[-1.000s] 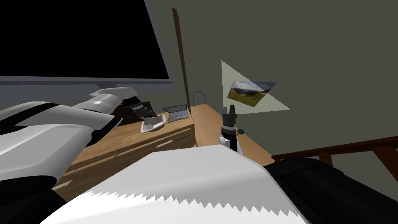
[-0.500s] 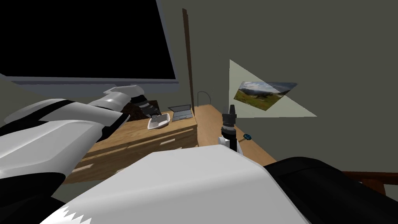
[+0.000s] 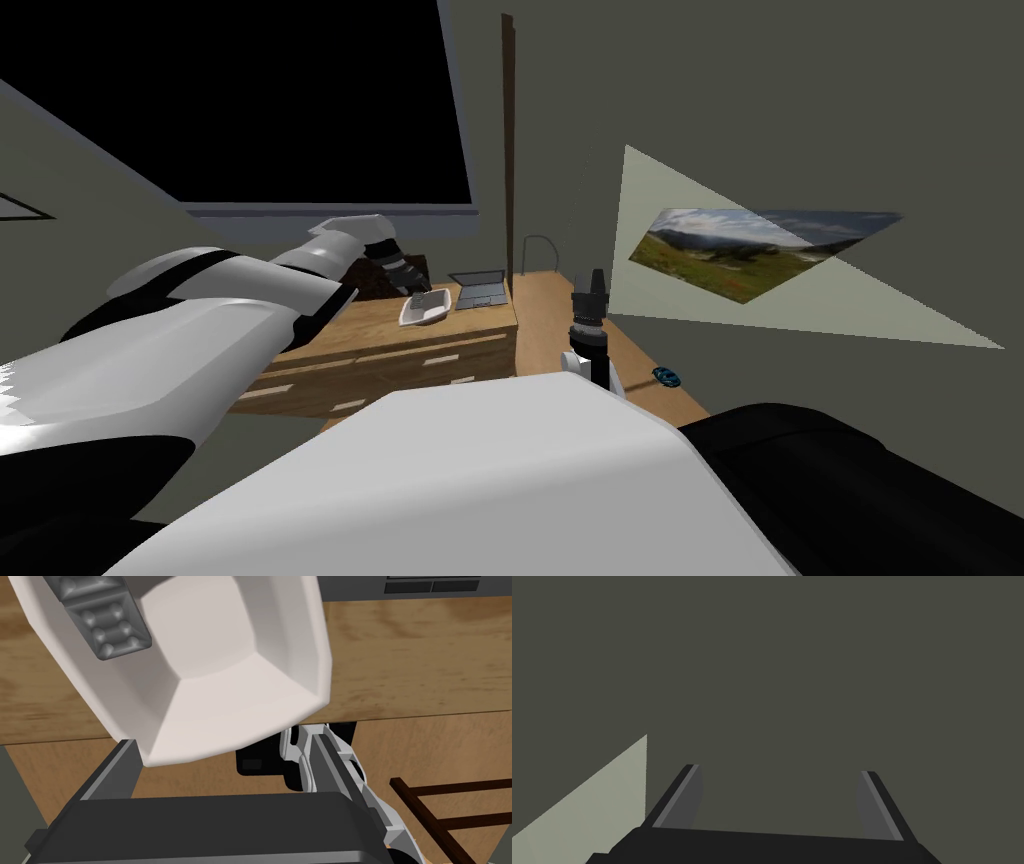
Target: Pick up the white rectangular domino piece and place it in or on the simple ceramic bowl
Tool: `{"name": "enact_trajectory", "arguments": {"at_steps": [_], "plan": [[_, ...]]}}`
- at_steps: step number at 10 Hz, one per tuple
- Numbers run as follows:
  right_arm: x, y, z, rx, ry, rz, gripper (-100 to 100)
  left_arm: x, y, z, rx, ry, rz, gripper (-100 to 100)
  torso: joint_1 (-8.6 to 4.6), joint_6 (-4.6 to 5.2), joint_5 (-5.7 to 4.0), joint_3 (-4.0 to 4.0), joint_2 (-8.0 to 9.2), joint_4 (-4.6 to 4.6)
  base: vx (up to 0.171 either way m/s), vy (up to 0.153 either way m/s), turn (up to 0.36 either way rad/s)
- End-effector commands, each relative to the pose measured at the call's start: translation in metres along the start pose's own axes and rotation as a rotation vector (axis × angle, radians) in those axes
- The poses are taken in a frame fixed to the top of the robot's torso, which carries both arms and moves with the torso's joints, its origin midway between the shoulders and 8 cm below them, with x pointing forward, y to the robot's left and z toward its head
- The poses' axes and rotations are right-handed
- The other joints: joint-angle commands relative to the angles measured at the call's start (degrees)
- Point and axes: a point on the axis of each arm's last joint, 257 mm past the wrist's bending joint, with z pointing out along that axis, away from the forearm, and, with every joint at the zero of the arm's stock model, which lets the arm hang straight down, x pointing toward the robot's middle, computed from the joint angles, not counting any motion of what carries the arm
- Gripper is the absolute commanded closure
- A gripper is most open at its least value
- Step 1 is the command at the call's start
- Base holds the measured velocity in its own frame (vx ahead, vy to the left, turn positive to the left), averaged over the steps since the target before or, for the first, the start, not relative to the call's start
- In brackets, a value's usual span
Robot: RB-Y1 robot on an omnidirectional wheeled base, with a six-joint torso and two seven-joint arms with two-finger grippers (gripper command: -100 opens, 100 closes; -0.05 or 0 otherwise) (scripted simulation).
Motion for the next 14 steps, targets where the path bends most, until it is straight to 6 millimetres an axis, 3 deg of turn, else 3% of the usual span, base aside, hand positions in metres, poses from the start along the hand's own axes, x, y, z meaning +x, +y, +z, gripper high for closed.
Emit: {"name": "enact_trajectory", "arguments": {"at_steps": [1, 3, 5, 7, 9, 14], "plan": [[0.000, 0.000, 0.000, 0.000, 0.000, 0.000, 0, 0.001, 0.001, -0.002, -0.004, -0.003, 0.000, -100, 0.00, 0.00, 0.00, 0.00, 0.00, 0.00, -0.007, 0.010, -0.029], [0.000, 0.000, 0.000, 0.000, 0.000, 0.000, 0, -0.002, -0.003, 0.000, -0.007, -0.012, -0.016, -100, -0.10, -0.03, -0.02, 0.09, 0.14, 0.05, 0.000, 0.000, 0.000], [0.000, 0.000, 0.000, 0.000, 0.000, 0.000, 0, 0.009, 0.039, -0.009, 0.001, -0.010, 0.076, -100, -0.24, -0.07, -0.06, 0.01, -0.03, 0.03, 0.072, -0.034, 0.302], [0.000, 0.000, 0.000, 0.000, 0.000, 0.000, 0, 0.010, 0.053, -0.014, 0.022, -0.022, 0.123, -100, -0.24, -0.01, -0.06, -0.02, -0.03, -0.01, 0.016, -0.033, 0.170], [0.000, 0.000, 0.000, 0.000, 0.000, 0.000, 0, 0.016, 0.084, -0.017, 0.020, -0.009, 0.187, -100, -0.38, -0.01, -0.10, 0.11, 0.17, 0.05, -0.010, -0.051, 0.147], [0.000, 0.000, 0.000, 0.000, 0.000, 0.000, 0, 0.015, 0.086, -0.017, 0.015, -0.014, 0.182, -100, -0.11, 0.00, -0.03, 0.10, 0.15, 0.04, -0.004, -0.020, 0.058]]}}
